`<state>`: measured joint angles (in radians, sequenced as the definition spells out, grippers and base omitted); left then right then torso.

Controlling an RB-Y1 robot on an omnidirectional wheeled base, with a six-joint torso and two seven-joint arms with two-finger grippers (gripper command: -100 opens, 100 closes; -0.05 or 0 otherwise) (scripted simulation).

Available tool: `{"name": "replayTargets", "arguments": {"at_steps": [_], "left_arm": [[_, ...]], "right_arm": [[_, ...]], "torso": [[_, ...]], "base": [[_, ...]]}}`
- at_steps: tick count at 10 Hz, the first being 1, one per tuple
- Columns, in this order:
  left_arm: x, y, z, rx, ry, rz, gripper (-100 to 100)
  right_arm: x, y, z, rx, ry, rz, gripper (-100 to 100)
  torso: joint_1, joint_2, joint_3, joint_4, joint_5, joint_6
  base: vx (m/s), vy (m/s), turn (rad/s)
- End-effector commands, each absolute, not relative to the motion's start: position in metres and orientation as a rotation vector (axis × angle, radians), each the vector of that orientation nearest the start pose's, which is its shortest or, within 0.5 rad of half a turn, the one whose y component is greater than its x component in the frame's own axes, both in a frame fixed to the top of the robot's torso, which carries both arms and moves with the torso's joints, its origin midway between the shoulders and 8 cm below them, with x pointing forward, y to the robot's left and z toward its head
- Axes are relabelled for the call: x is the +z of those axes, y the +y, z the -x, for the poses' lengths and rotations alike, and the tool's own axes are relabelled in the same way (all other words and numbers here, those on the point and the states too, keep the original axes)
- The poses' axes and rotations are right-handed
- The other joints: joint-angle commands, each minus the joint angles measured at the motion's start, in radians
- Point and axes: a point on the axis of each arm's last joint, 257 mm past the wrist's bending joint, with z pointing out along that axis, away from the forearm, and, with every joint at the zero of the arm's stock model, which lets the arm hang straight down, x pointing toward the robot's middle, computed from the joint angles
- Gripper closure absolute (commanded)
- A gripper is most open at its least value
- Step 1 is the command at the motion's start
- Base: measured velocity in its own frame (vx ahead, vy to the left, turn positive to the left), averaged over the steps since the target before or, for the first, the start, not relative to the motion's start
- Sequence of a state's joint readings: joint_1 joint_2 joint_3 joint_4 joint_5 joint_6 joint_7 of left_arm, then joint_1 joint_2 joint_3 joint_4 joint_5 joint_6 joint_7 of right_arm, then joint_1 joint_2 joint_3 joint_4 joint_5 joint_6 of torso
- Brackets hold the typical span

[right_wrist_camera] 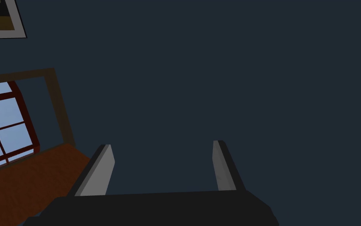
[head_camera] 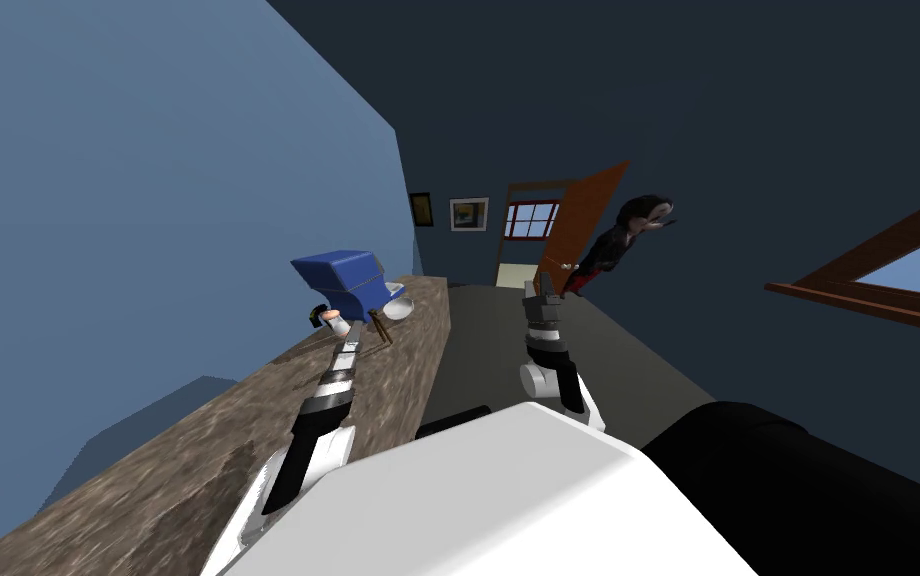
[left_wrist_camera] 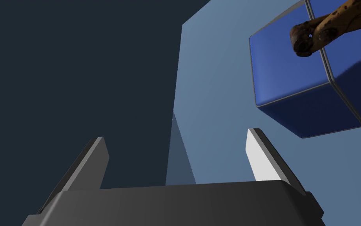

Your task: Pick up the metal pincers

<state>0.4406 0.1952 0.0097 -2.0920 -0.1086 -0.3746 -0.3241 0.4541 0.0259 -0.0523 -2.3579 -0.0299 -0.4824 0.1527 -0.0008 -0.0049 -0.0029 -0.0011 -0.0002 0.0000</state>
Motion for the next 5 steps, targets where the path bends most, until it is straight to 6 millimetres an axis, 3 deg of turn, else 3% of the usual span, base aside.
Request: {"name": "replayTargets", "arguments": {"at_steps": [1, 5], "left_arm": [[-0.086, 0.276, -0.404, -0.801, 1.111, 0.432, -100], [-0.125, 0.285, -0.413, -0.648, 1.242, 0.331, -100]], "right_arm": [[0.070, -0.293, -0.328, 1.162, 0.534, -0.555, 0], [0.070, -0.293, -0.328, 1.162, 0.534, -0.555, 0]], "torso": [[0.000, 0.000, 0.000, 0.000, 0.000, 0.000], [0.001, 0.001, 0.000, 0.000, 0.000, 0.000]], "base": [[0.051, -0.005, -0.023], [0.056, -0.006, -0.026]]}}
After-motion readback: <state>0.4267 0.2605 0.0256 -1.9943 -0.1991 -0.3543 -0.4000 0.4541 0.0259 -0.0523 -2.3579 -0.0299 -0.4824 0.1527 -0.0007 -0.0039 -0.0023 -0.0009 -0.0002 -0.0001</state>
